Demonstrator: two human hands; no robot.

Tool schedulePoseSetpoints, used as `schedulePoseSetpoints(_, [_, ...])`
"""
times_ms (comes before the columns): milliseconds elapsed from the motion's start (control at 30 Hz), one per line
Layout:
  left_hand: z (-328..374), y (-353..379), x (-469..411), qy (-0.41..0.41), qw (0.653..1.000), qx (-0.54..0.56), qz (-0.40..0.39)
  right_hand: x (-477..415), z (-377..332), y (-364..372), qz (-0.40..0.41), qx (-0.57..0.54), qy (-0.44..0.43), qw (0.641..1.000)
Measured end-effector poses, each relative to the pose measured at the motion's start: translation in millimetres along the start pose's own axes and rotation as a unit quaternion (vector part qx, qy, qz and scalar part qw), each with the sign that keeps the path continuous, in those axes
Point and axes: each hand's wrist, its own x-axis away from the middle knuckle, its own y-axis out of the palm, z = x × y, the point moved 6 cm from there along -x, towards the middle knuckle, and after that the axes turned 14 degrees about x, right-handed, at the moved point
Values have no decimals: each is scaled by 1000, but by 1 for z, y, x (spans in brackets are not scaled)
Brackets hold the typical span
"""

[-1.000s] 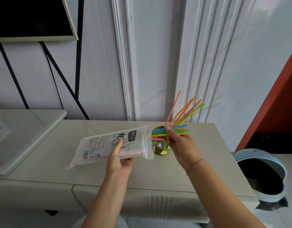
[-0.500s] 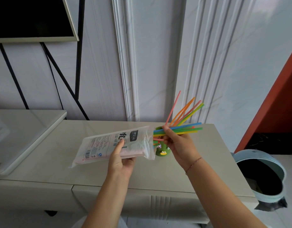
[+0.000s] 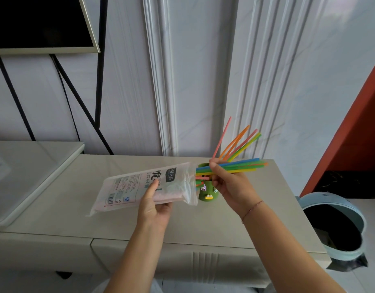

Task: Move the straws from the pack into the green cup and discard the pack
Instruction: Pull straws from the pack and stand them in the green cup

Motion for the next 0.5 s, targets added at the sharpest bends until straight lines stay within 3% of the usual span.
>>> schedulePoseSetpoints(500, [46,-9,-18,53,998,-2,21,-2,-27,-63,136,35,-11,990])
